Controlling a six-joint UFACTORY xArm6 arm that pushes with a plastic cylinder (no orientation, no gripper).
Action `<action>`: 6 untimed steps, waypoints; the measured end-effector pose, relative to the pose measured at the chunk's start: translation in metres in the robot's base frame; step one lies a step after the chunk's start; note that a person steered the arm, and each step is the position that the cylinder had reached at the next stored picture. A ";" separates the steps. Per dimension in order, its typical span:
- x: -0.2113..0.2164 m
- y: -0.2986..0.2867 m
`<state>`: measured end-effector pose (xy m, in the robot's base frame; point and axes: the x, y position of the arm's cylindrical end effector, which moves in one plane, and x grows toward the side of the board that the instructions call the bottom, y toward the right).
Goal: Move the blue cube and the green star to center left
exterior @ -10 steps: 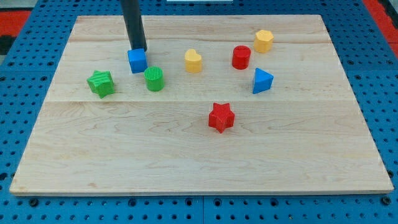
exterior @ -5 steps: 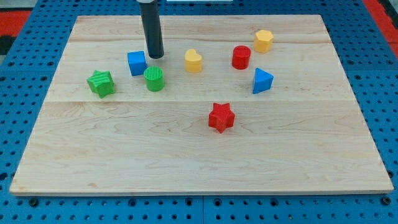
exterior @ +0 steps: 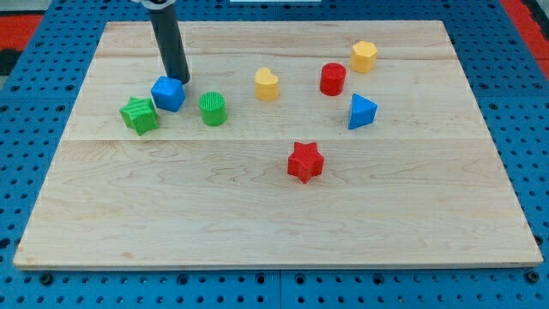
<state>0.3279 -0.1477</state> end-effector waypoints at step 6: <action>0.058 -0.009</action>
<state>0.3856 -0.1562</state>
